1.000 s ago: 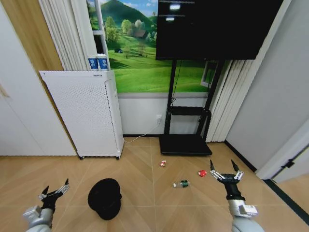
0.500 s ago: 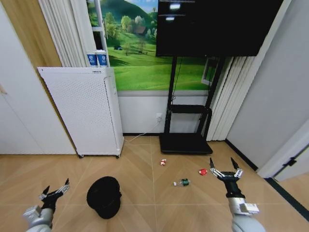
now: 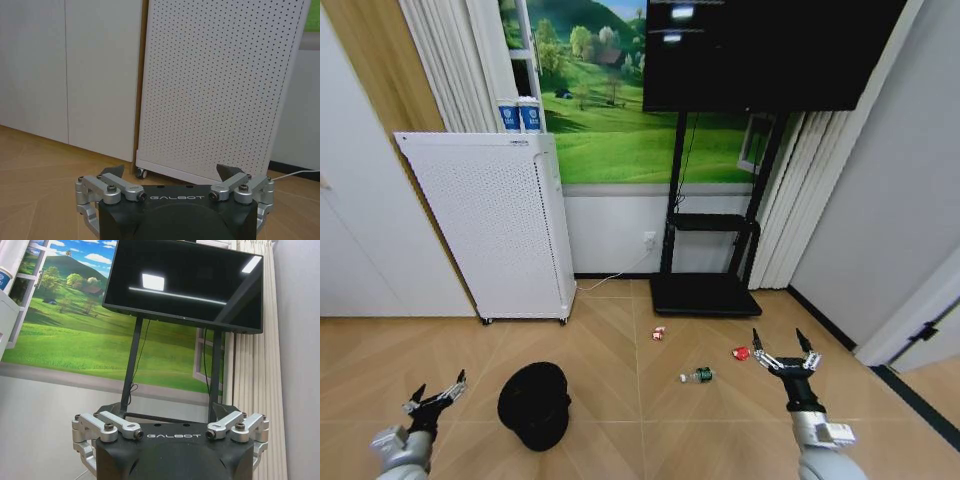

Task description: Pick up the trash bin and place the garbage on the floor into it.

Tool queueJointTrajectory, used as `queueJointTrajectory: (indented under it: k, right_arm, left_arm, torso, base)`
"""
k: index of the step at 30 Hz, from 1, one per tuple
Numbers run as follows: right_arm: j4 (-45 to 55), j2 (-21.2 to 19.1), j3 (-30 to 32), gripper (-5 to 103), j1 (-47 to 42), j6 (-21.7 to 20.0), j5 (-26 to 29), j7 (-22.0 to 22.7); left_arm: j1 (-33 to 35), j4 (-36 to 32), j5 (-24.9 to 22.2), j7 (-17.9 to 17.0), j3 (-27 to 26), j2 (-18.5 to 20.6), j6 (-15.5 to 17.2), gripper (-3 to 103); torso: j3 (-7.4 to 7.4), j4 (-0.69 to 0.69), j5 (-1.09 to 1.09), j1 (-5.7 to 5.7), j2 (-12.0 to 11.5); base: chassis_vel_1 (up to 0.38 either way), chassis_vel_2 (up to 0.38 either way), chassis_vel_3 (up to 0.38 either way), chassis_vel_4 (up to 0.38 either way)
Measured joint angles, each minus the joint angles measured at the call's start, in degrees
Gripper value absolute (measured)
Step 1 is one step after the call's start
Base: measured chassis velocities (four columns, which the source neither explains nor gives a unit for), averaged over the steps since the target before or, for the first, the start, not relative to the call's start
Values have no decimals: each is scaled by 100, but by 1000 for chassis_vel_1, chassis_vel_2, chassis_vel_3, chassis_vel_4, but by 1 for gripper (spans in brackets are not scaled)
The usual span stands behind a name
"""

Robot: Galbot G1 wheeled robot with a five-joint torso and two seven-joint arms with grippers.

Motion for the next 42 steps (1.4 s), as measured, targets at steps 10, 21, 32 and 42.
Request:
queueJointTrajectory:
  k: [10, 21, 32, 42]
  right_arm:
    - [-38, 51, -32, 100, -33, 57, -25, -77]
    - [-61, 60, -47, 100, -24, 94, -77, -86]
    - [-106, 164, -92, 100, -69, 144, -145, -157]
    - [-166, 201, -132, 100, -40, 166, -160, -167]
  left_arm:
    - [1, -14, 36, 103, 9, 20, 1, 100]
    - [-3, -26, 41, 119, 35, 15, 5, 100]
    - [-30, -33, 7, 119, 37, 16, 40, 100]
    - [-54, -166, -40, 232, 50, 73, 100, 100]
  torso:
    - [-179, 0, 0, -77, -256]
    - [-370, 0, 0, -158, -527]
    - [-544, 0, 0, -209, -769]
    - [-655, 0, 0, -210, -889]
  base:
    - [0, 0, 0, 0]
    - [0, 0, 0, 0]
    - [0, 0, 0, 0]
    - [0, 0, 0, 0]
